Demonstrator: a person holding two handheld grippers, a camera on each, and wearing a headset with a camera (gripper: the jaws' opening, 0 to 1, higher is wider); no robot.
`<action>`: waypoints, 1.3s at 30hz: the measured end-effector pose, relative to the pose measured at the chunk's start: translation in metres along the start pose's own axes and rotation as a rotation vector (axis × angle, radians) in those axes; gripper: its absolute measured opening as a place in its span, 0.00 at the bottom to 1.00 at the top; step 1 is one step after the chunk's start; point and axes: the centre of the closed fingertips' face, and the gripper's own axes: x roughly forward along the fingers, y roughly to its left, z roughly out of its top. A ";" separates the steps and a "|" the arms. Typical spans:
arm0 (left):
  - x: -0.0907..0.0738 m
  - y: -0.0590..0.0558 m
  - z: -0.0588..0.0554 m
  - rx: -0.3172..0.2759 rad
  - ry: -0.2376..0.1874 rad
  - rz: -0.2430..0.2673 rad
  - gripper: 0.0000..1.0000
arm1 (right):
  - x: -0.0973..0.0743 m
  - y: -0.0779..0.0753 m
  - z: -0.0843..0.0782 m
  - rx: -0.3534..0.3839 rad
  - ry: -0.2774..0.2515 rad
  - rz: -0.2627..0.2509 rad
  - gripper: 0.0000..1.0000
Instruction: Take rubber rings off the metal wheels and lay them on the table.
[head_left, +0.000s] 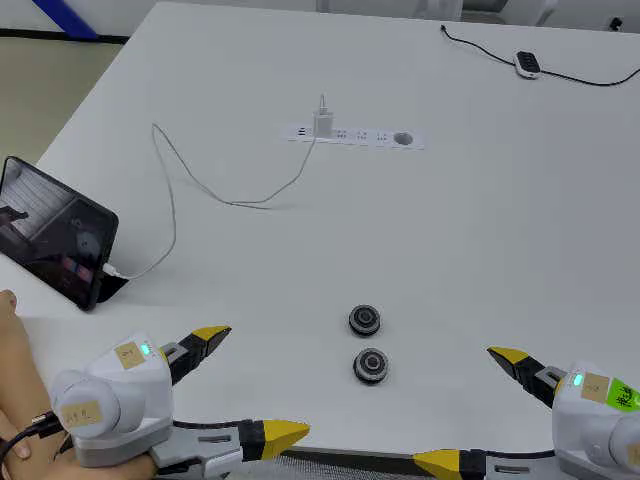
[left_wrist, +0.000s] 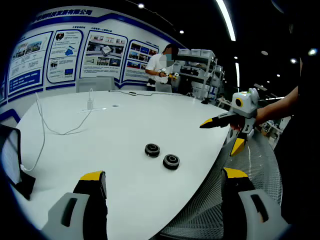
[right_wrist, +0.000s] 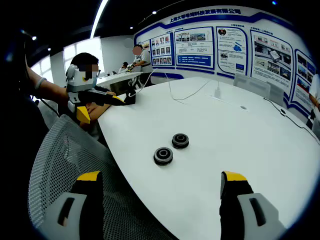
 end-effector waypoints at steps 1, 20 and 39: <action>0.000 0.000 0.000 0.000 0.000 -0.001 0.97 | 0.000 0.000 0.000 0.000 0.001 0.000 0.99; 0.004 -0.003 -0.003 -0.009 0.017 -0.011 0.94 | 0.004 0.001 -0.007 0.001 0.033 0.010 0.95; 0.025 -0.003 -0.005 -0.005 0.052 -0.037 0.87 | 0.025 0.004 -0.009 0.002 0.066 0.041 0.85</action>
